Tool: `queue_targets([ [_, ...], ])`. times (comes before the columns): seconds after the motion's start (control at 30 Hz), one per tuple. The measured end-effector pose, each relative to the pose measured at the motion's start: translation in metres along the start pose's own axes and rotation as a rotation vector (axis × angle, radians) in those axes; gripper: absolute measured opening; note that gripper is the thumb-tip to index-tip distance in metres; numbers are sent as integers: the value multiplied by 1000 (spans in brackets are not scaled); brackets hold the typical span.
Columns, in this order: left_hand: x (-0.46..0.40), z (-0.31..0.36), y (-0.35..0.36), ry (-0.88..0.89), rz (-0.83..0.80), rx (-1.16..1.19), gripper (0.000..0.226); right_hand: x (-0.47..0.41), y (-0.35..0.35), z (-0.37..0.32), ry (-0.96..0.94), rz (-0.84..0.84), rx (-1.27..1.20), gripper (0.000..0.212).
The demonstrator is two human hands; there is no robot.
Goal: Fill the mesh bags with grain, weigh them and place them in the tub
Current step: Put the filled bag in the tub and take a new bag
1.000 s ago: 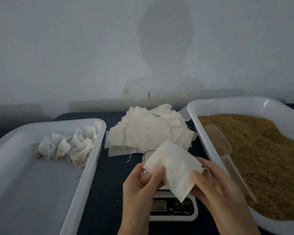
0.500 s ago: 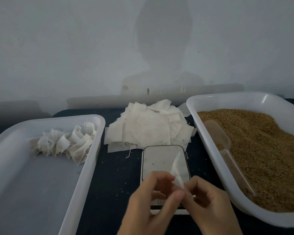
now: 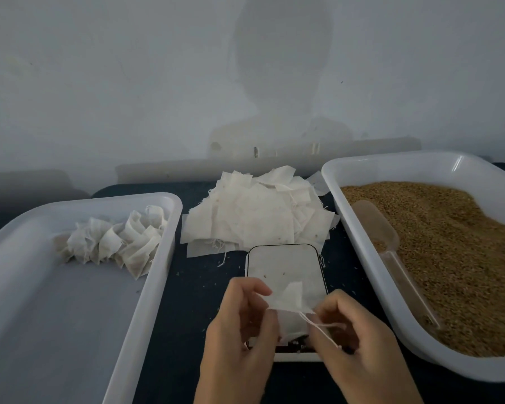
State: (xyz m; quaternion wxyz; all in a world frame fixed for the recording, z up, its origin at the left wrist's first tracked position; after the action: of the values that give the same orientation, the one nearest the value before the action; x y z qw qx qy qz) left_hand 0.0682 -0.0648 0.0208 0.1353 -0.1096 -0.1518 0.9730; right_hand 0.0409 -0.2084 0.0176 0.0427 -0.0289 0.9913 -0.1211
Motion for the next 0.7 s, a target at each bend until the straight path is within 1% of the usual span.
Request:
queue_targets([
  [0.07, 0, 1, 0, 14, 31, -69, 31, 1, 1, -4, -82, 35, 153, 25],
  [0.13, 0, 1, 2, 18, 24, -109, 31, 3, 3, -13, -239, 39, 361, 31],
  [0.17, -1, 0, 3, 14, 18, -102, 30, 4, 6, -15, -301, 20, 439, 29],
  [0.23, -2, -2, 2, -6, 3, -57, 28, 6, 12, -19, -350, -38, 551, 27],
  [0.3, -3, -3, 1, -22, 6, -33, 28, 7, 12, -20, -334, -48, 669, 24],
  [0.37, -1, 0, 3, 20, -9, -45, 29, 6, 12, -23, -291, -23, 743, 20],
  [0.43, 1, 10, 10, 107, -84, -95, 21, 6, 12, -21, -224, -18, 794, 16],
  [0.5, 3, 16, 22, 154, -204, -147, 15, 4, 11, -20, -165, -8, 816, 19],
  [0.53, 3, 16, 25, 146, -242, -177, 17, 5, 11, -18, -140, -31, 795, 18],
  [0.6, 5, 15, 24, 142, -241, -187, 30, 2, 12, -12, -107, -77, 703, 14],
  [0.63, 10, 14, 19, 141, -245, -176, 33, 3, 11, -9, -68, -89, 618, 14],
  [0.7, 3, 12, 18, 119, -287, -161, 32, 3, 10, -5, -47, -111, 605, 18],
])
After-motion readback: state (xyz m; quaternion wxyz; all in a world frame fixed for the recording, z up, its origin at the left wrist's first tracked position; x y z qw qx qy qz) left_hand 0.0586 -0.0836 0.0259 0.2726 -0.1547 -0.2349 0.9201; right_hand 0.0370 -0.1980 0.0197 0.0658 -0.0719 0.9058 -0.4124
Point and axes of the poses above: each hand's wrist, its own x-axis away from the middle knuckle, its own y-axis out of the palm, z = x × y, the point moved 6 cm from there along -x, towards the middle knuckle, and after that the axes turned 10 degrees about -z, right-handed, at the moved point
